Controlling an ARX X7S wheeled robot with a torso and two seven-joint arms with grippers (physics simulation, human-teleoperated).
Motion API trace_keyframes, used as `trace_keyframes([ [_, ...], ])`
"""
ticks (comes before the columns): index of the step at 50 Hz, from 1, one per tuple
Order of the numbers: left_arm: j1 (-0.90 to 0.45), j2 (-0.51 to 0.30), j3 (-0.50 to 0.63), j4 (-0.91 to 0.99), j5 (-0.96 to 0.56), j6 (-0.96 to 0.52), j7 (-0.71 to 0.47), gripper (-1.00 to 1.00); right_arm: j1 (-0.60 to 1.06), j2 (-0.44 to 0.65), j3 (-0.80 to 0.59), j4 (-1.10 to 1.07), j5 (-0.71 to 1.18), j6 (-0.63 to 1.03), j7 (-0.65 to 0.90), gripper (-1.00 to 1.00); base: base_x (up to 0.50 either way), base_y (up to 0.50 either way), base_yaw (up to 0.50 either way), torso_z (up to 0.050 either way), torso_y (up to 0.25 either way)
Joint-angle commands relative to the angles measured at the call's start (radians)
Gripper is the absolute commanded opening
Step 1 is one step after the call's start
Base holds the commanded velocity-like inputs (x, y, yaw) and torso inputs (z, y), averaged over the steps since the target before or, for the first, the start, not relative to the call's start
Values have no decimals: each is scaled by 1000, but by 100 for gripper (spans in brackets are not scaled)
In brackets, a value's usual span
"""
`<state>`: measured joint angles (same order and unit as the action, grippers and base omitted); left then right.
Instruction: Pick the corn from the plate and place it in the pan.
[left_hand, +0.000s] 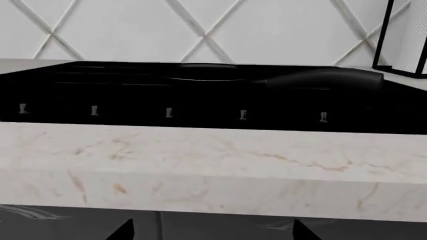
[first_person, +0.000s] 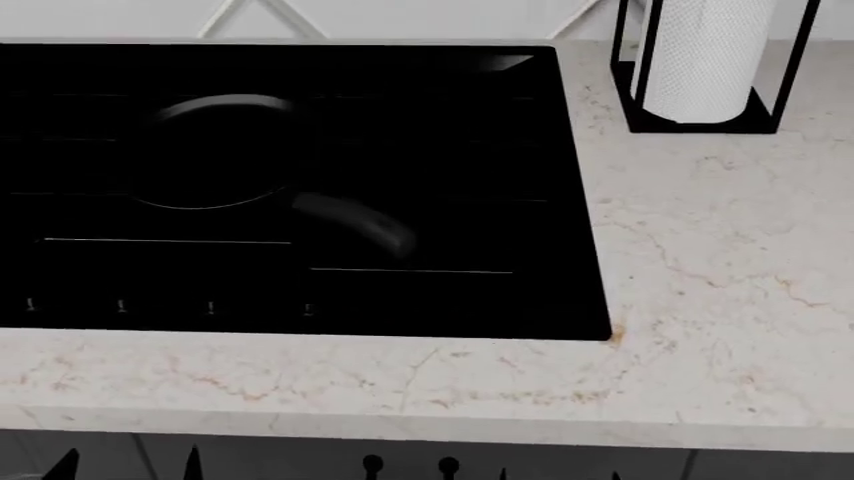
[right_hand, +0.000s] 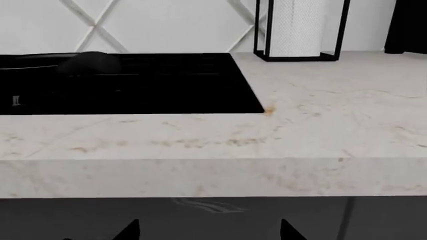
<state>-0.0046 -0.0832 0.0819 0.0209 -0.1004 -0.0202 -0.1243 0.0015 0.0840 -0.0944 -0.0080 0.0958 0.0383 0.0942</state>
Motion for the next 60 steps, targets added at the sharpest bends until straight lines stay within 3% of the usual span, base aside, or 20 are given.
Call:
trace_keyframes([
  [1,-9,-13,18,-18,-7,10,-17,100,3,16,-20,0,11,2,12,100,0,0,0,50,0],
  [26,11,-39,41,-19,-42,25,-38,100,-15,36,-35,-5,58,-21,30,100,0,0,0,48,0],
  [29,16,-63,18,40,-80,-55,-39,100,-25,65,-20,-112,92,60,30,100,0,0,0,0,0],
  [34,60,-208,-120,514,-329,-455,-69,100,-76,195,75,-559,267,354,42,100,0,0,0,0,0],
  [41,-22,-303,-297,801,-619,-757,-185,100,-28,269,154,-772,406,558,92,100,0,0,0,0,0],
  [53,-195,-388,-434,930,-916,-972,-366,100,68,328,260,-904,570,727,160,100,0,0,0,0,0],
  [60,-191,-392,-411,920,-893,-964,-360,100,61,342,273,-927,558,729,183,100,0,0,0,0,0],
])
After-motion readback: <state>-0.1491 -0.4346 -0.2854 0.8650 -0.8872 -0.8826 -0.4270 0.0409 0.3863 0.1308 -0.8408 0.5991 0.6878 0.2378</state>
